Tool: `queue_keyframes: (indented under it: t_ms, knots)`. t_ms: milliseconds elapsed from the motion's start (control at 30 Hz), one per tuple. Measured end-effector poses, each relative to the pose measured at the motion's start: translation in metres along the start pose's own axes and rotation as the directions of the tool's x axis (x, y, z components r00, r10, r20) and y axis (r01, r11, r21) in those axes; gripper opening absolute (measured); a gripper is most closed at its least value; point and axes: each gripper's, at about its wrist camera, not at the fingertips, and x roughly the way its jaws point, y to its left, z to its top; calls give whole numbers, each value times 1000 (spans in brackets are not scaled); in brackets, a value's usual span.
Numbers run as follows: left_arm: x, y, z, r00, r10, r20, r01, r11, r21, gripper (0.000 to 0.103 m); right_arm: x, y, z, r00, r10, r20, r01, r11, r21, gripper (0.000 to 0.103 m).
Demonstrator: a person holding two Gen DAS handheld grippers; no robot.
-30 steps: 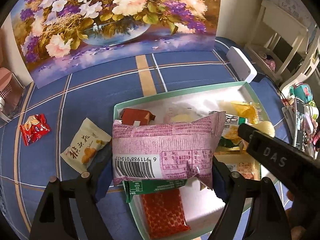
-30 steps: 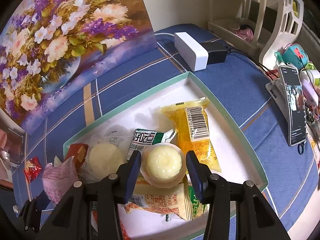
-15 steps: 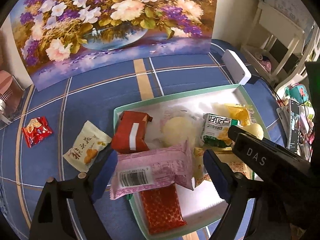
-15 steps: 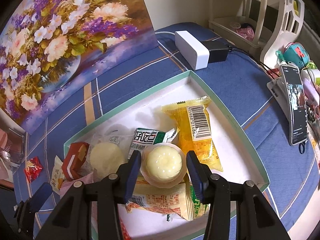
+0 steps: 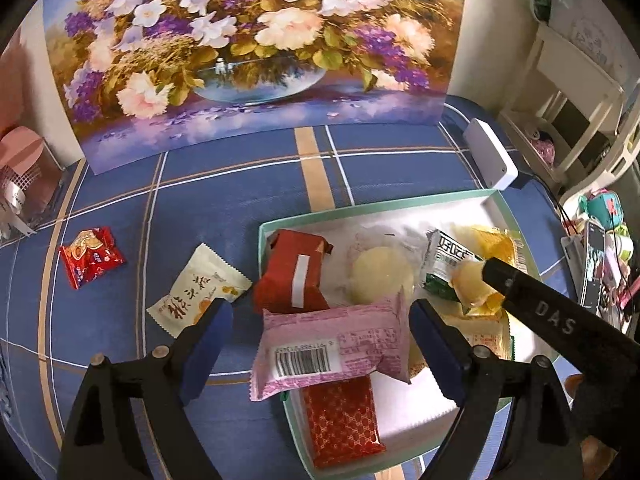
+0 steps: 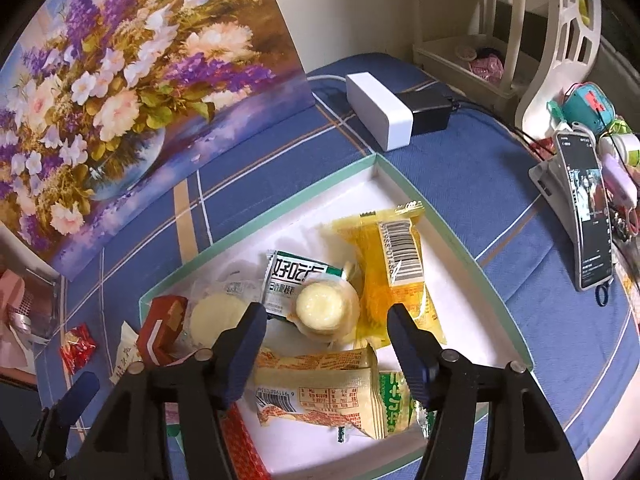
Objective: Organize snacks
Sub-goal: 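Move both tools back toward the remaining snacks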
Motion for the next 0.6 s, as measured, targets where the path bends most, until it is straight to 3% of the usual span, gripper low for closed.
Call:
queue_keyframes:
  t_ms: [100,200,300,467,600]
  knots:
    - [1,8,1,1000,13,7,-13,1000,-26,90,-2,0,1,1000,-1,0,1,1000,-5,68]
    - [1,21,2,998,55,18,-54,996,-73,91,0,1,1,1000,1,-7,-1,1000,-11,76]
    - [1,36,2,995,96,40,-90,987,-132,102,1,4,0,1000,1,-12,-1,1000,-23,82]
    - [-2,57,2,988,141,60,-128,974,-187,102,1,7,0,1000,-4,-12,4,999,-41,85]
    - [-5,71,1,986,152,65,-134,965,-226,103,1,8,0,1000,-6,-11,5,999,-42,103]
